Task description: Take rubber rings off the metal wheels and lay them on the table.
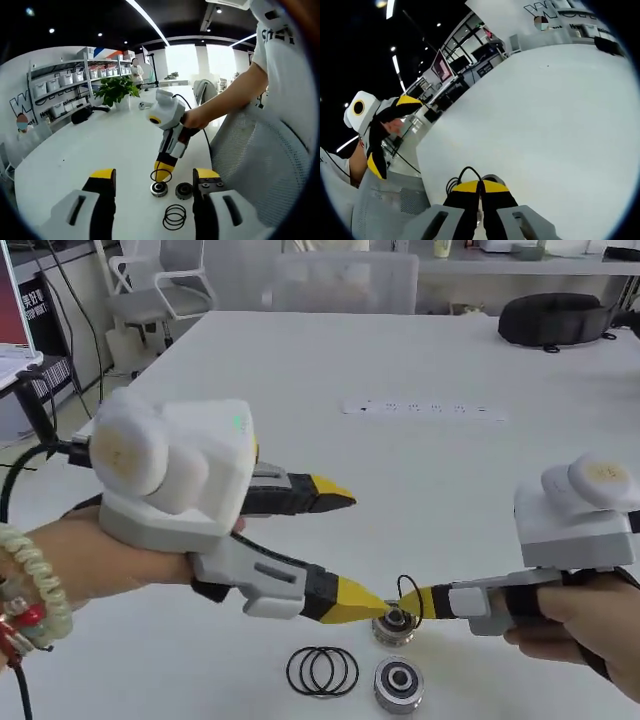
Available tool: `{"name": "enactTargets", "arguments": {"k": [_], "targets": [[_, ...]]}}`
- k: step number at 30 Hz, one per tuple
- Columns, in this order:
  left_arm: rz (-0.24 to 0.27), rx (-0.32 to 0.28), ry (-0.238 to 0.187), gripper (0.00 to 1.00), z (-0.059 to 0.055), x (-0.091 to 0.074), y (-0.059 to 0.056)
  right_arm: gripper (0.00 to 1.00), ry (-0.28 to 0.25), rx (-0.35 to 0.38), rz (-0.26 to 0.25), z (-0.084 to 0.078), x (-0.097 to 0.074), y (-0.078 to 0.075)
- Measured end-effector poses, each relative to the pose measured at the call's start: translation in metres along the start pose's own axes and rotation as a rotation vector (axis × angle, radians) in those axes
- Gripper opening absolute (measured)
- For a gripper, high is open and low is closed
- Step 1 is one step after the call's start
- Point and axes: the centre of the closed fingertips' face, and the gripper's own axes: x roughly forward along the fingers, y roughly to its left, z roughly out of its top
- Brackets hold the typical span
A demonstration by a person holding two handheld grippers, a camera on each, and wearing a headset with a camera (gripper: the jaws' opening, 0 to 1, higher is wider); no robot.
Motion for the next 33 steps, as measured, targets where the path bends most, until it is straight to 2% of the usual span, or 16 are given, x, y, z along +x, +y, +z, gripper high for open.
{"name": "enactTargets", "arguments": {"k": [6,13,16,19,29,33], "targets": [[0.039,-0.001,0.004,0.64,-0.002,-0.030,-0.003,0.00,-0.002,-0.025,0.020,0.003,0.001,0.010],[0.083,-0.001,0.060,0.69,-0.021,-0.058,-0.010,0.00,0.010,-0.060,0.037,0.002,0.005,0.019],[0.122,-0.045,0.048,0.70,-0.025,-0.066,-0.009,0.00,0.019,-0.078,0.042,0.001,0.007,0.022],[0.138,-0.063,0.048,0.73,-0.032,-0.073,-0.014,0.00,0.024,-0.093,0.046,0.000,0.008,0.023],[0.214,-0.166,0.074,0.83,-0.066,-0.088,-0.027,0.00,0.062,-0.168,0.029,-0.008,0.015,0.025],[0.238,-0.215,0.072,0.86,-0.077,-0.092,-0.032,0.00,0.074,-0.196,0.040,-0.012,0.019,0.029]]}}
